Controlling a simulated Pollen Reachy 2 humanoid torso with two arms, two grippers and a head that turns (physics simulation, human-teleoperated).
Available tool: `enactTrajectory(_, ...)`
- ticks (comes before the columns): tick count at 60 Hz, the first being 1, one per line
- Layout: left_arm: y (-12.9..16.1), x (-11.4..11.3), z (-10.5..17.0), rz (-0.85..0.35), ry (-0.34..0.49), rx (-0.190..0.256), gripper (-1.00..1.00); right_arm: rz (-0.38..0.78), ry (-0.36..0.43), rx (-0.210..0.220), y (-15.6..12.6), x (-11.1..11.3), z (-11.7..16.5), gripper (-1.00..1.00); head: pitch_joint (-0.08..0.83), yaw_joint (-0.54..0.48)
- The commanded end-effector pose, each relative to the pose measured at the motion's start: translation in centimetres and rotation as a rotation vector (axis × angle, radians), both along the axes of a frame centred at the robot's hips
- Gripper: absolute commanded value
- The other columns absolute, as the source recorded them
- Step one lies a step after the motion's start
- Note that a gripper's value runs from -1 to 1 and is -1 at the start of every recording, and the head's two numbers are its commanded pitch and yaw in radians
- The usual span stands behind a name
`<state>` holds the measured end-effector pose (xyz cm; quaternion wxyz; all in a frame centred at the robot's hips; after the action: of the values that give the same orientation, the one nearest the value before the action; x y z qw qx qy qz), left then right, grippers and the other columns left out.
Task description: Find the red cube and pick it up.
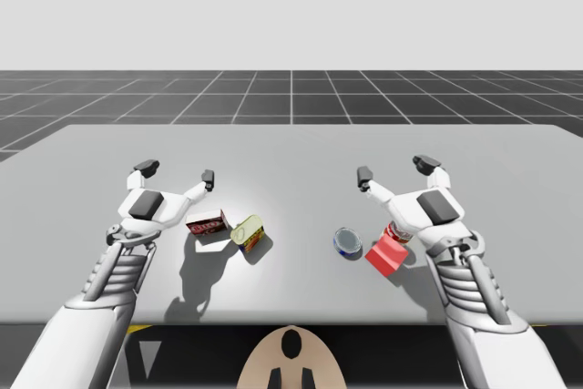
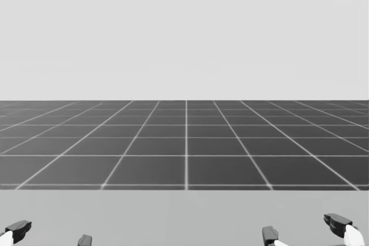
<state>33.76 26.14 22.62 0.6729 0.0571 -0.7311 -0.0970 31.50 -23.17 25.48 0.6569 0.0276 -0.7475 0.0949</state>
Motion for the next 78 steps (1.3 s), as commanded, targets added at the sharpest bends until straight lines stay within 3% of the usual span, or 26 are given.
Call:
enactTrajectory(1, 0.0, 0.0, 0.0, 0.001, 0.001, 0.002, -1.0, 0.003, 0.004, 0.01, 0.2, -0.1, -0.1, -1.0, 0.005, 0.01)
enactTrajectory(9, 0.0, -0.1, 0.0, 0.003, 0.0, 0.002, -1.0, 0.005, 0.0, 0.012, 0.2, -0.2, 0.2, -1.0, 0.074, 0.0)
enactTrajectory(29, -0.2, -0.1, 0.0, 0.001, -0.006, 0.02, -1.0, 0.0, 0.014, 0.009, 0.0, 0.2, -0.2, -1.0, 0.394, -0.07)
enactTrajectory(59, -0.7, -0.4, 0.2, -0.014, -0.017, 0.031, -1.0, 0.009, 0.013, 0.005, 0.3, 0.0, 0.3, -1.0, 0.735, -0.37)
enactTrajectory(67, -0.6, -0.3, 0.2, -0.019, -0.019, 0.027, -1.0, 0.013, 0.003, 0.002, 0.5, -0.3, 0.7, -1.0, 0.781, -0.4)
enactTrajectory(78, -0.6, -0.2, 0.1, -0.013, -0.012, 0.025, -1.0, 0.04, 0.016, 0.024, 0.3, -2.1, 2.0, -1.0, 0.763, -0.38)
